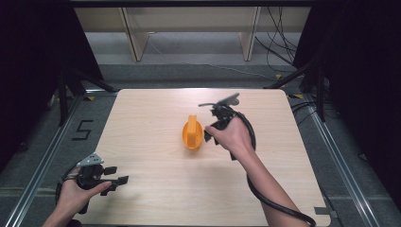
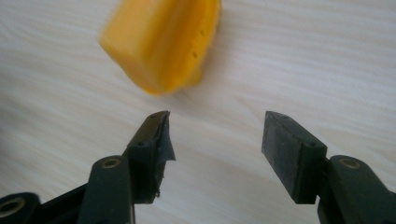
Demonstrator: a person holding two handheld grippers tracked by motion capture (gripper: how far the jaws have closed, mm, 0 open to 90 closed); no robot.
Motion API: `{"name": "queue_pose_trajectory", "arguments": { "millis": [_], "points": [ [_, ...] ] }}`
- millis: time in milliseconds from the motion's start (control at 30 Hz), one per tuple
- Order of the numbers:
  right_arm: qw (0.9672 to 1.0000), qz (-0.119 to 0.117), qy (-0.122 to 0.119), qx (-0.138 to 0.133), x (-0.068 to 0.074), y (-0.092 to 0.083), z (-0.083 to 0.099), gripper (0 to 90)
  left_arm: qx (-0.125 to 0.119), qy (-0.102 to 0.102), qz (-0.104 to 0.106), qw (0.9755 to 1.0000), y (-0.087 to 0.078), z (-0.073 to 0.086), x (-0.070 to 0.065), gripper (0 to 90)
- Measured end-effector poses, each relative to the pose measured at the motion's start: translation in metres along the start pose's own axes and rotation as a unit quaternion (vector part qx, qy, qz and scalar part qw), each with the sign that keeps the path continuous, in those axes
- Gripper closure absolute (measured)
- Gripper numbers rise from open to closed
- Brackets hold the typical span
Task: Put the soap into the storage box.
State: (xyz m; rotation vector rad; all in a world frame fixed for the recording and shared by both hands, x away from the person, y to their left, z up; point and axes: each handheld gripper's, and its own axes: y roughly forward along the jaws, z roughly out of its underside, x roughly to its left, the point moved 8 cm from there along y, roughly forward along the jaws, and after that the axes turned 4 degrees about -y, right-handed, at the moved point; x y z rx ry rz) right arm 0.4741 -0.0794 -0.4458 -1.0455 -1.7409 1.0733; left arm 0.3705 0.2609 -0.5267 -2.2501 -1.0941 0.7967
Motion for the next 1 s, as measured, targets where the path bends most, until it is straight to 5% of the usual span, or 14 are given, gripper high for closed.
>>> {"name": "queue_pose_trajectory", "arguments": {
  "millis": [133,200,267,300,400,433,600,633,800,833,967,1000],
  "points": [
    [0.9995,-0.009,-0.029,-0.010,-0.018,-0.001,0.026,49.8,0.002,-0.003,-0.004,1.0000,0.000,0.001,0.001,28.6],
    [0.9984,-0.016,-0.047,-0.028,-0.036,-0.001,0.053,55.9,0.011,0.004,-0.001,0.9999,0.000,0.002,0.003,28.5],
    [0.9987,-0.014,-0.037,-0.030,-0.039,-0.001,0.063,56.6,0.003,-0.006,-0.007,1.0000,0.001,0.001,0.003,28.4],
    [0.9963,-0.003,-0.066,-0.055,-0.056,0.002,0.079,58.0,0.007,-0.002,-0.006,1.0000,0.001,0.001,0.004,28.4],
    [0.9923,-0.003,-0.094,-0.081,-0.067,0.004,0.093,59.1,0.008,-0.005,-0.006,0.9999,0.001,0.002,0.004,28.5],
    [0.9887,0.004,-0.109,-0.103,-0.080,0.004,0.106,59.5,0.009,-0.005,-0.010,0.9999,0.000,0.002,0.004,28.6],
    [0.9852,0.005,-0.113,-0.129,-0.098,0.003,0.124,60.5,0.014,-0.004,0.000,0.9999,0.001,0.002,0.004,28.6],
    [0.9826,-0.002,-0.121,-0.142,-0.102,0.004,0.128,62.5,0.013,-0.005,0.001,0.9999,0.001,0.002,0.004,28.6],
    [0.9855,0.014,-0.116,-0.123,-0.113,0.007,0.133,68.9,0.004,-0.011,0.002,0.9999,0.003,0.001,0.001,28.6],
    [0.9859,-0.001,-0.111,-0.125,-0.111,0.007,0.132,70.2,0.005,-0.007,0.010,0.9999,0.003,0.001,0.001,28.6],
    [0.9843,0.000,-0.119,-0.131,-0.113,0.008,0.130,71.3,0.008,-0.005,0.008,0.9999,0.003,0.001,-0.001,28.6],
    [0.9860,0.000,-0.111,-0.124,-0.113,0.008,0.132,71.3,0.008,-0.005,0.009,0.9999,0.004,0.001,-0.001,28.6]
  ]
}}
